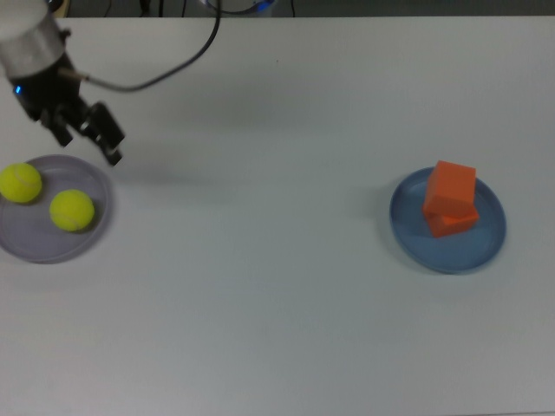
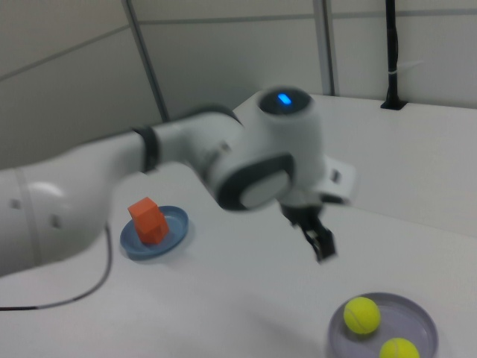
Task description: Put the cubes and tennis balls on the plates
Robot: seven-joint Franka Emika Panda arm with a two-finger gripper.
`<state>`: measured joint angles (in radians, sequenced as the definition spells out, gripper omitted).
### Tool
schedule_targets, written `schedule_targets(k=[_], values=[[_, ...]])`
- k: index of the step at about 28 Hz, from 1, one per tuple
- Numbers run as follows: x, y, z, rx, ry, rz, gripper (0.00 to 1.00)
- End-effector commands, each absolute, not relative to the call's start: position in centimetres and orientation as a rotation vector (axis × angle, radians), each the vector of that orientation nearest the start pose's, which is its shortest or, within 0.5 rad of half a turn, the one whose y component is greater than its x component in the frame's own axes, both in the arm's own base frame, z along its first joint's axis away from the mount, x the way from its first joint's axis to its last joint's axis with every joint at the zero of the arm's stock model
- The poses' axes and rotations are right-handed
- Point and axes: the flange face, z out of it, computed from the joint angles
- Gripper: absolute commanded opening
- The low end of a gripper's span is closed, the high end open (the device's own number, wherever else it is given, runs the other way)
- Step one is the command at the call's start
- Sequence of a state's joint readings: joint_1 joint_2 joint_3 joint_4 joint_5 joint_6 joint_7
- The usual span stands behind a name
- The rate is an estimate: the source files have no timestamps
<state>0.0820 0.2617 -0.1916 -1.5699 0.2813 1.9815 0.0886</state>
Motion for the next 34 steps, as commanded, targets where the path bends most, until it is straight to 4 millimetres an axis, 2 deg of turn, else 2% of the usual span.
schedule_targets(k=[1, 6, 8, 14, 34], values=[[62.6, 0.3, 54.8, -2.938, 0.293, -0.202, 1.00], [60.3, 5.3, 57.7, -3.026, 0.230, -0.187, 1.00], [59.9, 5.9, 58.3, -3.027, 0.228, -0.188, 1.00], [59.2, 6.8, 58.8, -3.030, 0.203, -0.164, 1.00], [59.1, 7.2, 58.7, -3.032, 0.193, -0.164, 1.00]])
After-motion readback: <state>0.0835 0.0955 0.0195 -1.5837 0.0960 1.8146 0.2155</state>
